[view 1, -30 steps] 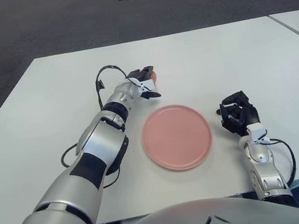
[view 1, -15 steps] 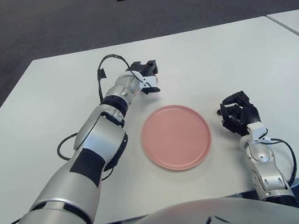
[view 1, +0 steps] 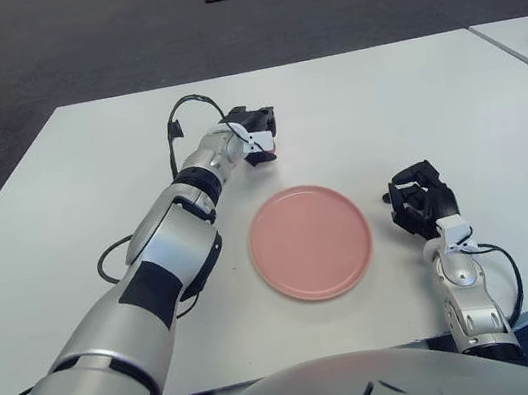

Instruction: Put the apple into the plate.

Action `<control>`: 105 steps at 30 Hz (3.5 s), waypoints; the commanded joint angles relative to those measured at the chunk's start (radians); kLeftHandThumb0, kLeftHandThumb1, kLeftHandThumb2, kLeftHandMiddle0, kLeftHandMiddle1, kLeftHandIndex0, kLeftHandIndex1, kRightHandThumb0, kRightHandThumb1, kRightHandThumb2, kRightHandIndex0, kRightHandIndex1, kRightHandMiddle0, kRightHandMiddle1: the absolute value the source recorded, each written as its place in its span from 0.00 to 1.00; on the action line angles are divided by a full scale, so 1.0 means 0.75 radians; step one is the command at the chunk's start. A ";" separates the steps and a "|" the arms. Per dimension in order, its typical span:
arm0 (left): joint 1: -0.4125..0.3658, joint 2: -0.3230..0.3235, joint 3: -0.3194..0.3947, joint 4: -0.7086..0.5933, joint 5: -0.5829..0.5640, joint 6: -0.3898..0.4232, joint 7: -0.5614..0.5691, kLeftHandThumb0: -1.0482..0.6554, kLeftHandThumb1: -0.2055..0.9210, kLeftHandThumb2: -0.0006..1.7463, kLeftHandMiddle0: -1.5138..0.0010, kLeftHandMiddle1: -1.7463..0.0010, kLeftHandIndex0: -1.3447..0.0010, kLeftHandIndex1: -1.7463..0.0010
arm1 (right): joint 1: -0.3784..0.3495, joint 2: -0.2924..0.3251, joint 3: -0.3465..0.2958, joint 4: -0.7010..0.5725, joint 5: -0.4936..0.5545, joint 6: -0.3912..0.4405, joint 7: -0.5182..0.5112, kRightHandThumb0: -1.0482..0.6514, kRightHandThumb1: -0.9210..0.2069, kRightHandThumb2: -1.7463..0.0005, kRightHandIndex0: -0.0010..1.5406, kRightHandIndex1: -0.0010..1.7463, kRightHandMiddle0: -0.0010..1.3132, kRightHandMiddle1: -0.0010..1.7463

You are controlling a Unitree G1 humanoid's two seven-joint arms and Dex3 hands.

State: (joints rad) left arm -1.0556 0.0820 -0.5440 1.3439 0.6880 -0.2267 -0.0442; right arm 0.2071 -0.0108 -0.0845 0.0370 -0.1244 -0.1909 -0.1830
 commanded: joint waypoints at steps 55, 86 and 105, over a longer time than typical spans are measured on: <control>0.105 0.018 -0.022 0.043 0.011 -0.017 -0.034 0.14 0.71 0.39 1.00 0.83 1.00 0.68 | 0.009 0.000 -0.004 0.041 0.004 0.002 0.000 0.40 0.17 0.55 0.40 0.71 0.23 1.00; 0.108 -0.002 0.063 0.045 -0.071 -0.029 0.009 0.04 0.79 0.29 1.00 1.00 1.00 1.00 | 0.004 0.001 -0.004 0.035 0.007 0.022 0.007 0.40 0.17 0.54 0.39 0.70 0.23 1.00; 0.092 -0.023 0.080 0.047 -0.067 0.003 -0.037 0.07 0.79 0.29 1.00 1.00 1.00 1.00 | 0.023 0.003 -0.002 0.023 -0.008 0.010 -0.009 0.40 0.16 0.55 0.39 0.71 0.23 1.00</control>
State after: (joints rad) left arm -0.9838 0.0646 -0.4791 1.3707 0.6303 -0.2371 -0.0510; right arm 0.2099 -0.0097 -0.0867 0.0427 -0.1270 -0.2074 -0.1882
